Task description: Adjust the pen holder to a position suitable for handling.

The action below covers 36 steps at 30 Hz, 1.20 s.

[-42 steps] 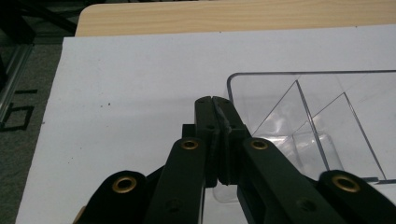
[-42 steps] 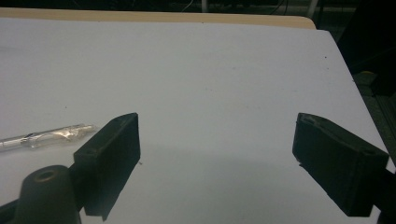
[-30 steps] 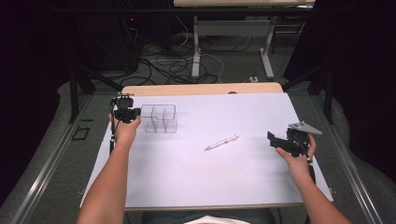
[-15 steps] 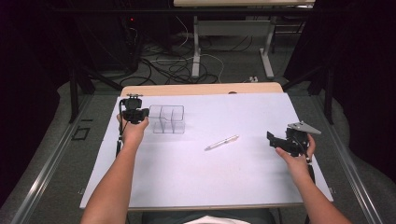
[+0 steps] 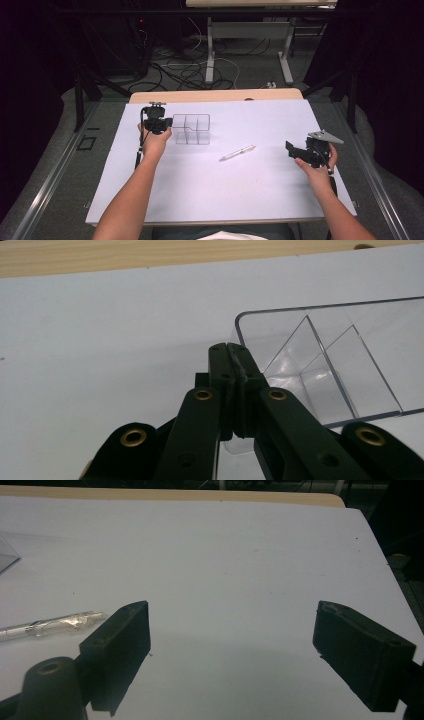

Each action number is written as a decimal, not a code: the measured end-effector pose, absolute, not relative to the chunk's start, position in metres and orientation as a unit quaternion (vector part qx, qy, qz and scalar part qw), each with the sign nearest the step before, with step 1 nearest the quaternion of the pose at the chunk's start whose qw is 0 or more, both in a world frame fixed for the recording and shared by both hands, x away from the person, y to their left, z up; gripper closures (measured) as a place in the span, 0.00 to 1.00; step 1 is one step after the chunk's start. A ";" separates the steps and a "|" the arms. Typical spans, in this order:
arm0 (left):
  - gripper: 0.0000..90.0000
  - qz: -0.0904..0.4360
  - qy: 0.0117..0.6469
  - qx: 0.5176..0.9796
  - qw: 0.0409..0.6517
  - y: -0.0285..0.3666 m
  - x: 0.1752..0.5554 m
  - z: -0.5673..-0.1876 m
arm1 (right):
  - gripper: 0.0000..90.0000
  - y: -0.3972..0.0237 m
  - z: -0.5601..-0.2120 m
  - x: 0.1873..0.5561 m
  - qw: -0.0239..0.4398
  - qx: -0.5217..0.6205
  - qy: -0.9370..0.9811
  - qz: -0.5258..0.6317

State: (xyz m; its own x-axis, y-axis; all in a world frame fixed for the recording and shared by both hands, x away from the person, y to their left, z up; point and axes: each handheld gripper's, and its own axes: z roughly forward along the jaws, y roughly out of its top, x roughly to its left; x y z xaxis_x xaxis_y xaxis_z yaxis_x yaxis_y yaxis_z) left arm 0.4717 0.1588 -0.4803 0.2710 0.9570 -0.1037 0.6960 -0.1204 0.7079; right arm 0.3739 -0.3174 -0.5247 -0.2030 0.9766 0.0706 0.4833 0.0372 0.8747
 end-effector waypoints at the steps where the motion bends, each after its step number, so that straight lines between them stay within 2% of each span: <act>1: 1.00 0.194 0.570 0.723 0.340 0.155 0.471 -0.481 | 0.17 -0.317 -0.525 0.374 0.295 0.560 0.654 0.415; 15: 1.00 0.168 0.554 0.732 0.359 0.119 0.463 -0.482 | 0.17 -0.317 -0.526 0.374 0.294 0.560 0.655 0.414; 36: 1.00 0.153 0.545 0.735 0.374 0.089 0.462 -0.484 | 0.17 -0.317 -0.527 0.375 0.291 0.560 0.655 0.415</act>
